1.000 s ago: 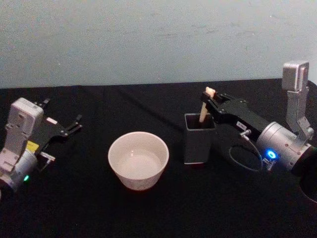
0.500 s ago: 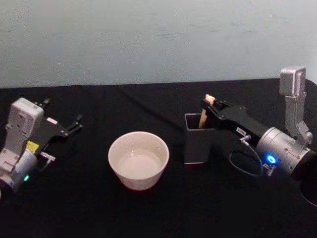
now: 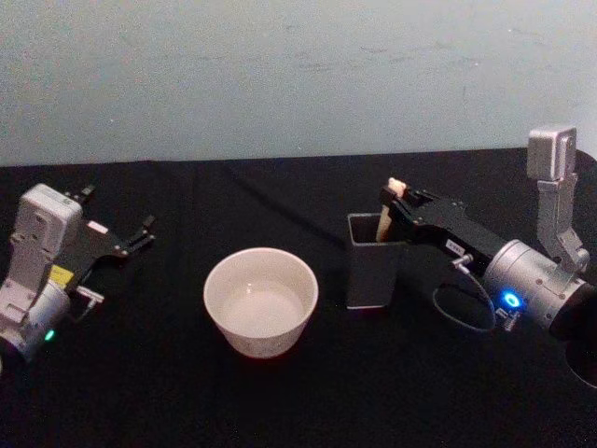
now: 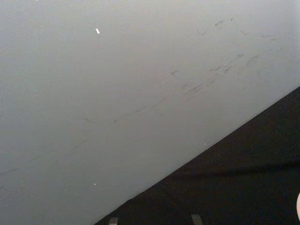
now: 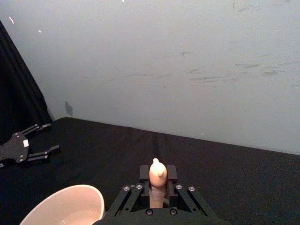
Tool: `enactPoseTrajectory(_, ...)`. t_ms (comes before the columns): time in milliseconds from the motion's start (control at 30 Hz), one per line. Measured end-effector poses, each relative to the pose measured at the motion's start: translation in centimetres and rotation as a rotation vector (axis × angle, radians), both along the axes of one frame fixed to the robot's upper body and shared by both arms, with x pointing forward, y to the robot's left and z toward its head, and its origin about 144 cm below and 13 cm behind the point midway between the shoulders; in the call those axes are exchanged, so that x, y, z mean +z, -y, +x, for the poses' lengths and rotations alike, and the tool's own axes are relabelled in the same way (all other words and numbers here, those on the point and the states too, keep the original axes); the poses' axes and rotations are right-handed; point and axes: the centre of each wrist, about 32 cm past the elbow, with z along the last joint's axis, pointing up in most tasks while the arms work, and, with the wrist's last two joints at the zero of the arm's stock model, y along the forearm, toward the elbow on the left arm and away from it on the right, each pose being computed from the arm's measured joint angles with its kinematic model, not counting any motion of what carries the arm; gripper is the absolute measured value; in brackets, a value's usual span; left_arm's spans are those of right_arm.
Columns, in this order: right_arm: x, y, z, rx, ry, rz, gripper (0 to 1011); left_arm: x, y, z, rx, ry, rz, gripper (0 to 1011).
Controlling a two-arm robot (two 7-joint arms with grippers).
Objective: Pick up the stirring spoon with one hand, stir inside the cup, then place it back in its original position.
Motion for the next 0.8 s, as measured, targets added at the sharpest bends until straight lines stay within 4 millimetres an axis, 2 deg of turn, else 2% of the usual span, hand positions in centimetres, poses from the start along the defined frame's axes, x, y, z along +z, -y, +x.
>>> enactPoseTrajectory(667,0.03,0.00,0.01,0.002,0.001,0.001,214,0.00,0.00,0.00,0.000,0.000,0.000,1001)
enactPoseTrajectory(767,0.03,0.01,0.01,0.002,0.001,0.001,253,0.00,0.00,0.00,0.000,0.000,0.000,1001)
enactPoseTrajectory(800,0.03,0.00,0.01,0.002,0.001,0.001,309,0.00,0.00,0.00,0.000,0.000,0.000,1001)
